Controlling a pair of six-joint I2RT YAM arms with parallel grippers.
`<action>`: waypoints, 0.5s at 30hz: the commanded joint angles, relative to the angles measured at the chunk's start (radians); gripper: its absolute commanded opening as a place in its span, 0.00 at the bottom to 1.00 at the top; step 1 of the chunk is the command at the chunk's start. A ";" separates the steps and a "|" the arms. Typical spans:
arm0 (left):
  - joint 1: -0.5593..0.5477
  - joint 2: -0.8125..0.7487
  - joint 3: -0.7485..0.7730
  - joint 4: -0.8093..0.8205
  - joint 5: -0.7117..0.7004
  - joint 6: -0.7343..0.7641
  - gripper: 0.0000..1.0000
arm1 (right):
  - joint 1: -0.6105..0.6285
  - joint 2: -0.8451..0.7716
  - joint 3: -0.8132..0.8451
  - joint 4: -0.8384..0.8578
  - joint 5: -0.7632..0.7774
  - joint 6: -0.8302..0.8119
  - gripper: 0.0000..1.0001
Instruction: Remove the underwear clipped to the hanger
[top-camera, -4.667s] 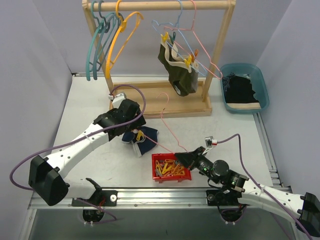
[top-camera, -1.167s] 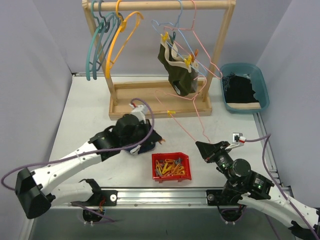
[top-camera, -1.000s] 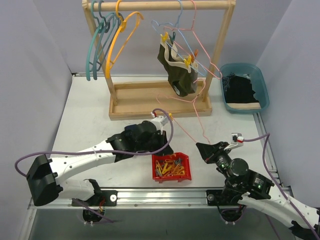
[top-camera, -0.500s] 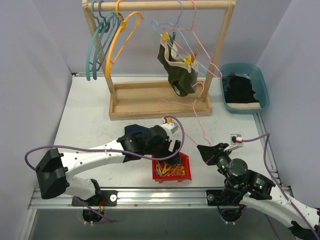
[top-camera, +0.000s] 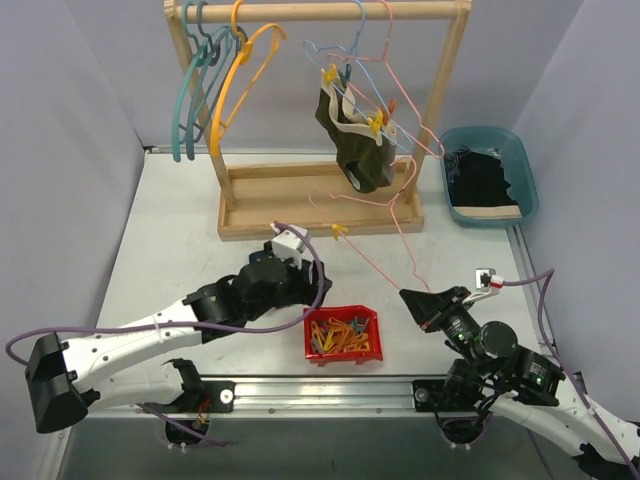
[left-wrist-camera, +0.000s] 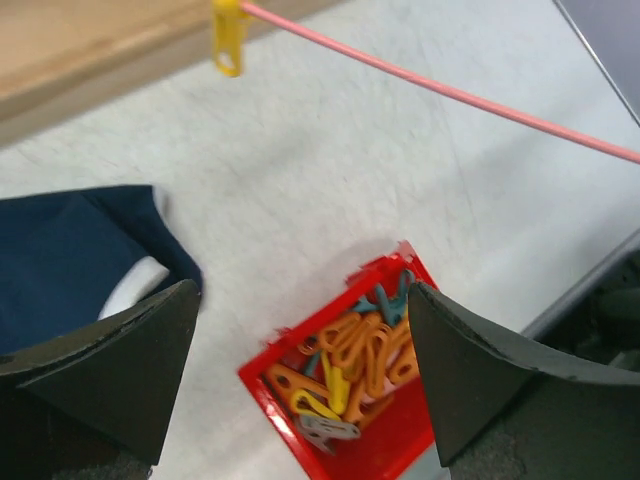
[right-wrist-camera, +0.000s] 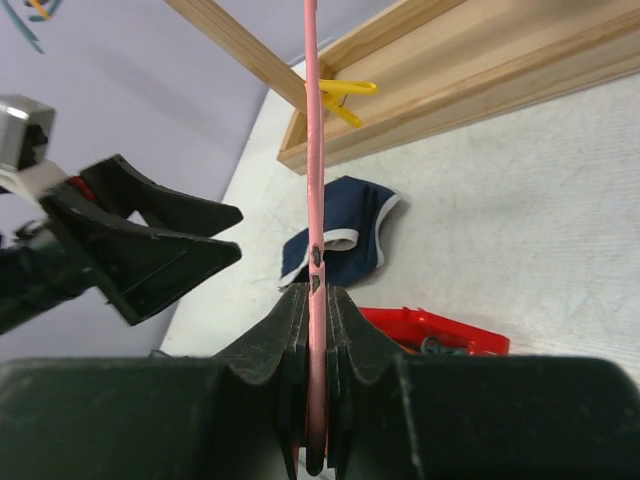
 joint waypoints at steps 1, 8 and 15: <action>0.064 -0.137 -0.123 0.245 -0.076 0.090 0.94 | 0.005 -0.021 0.066 0.040 -0.044 0.040 0.00; 0.273 -0.385 -0.386 0.555 0.316 0.107 0.94 | 0.005 -0.012 0.125 0.060 -0.167 0.049 0.00; 0.356 -0.521 -0.458 0.678 0.612 0.112 0.95 | 0.005 0.065 0.203 0.092 -0.385 -0.020 0.00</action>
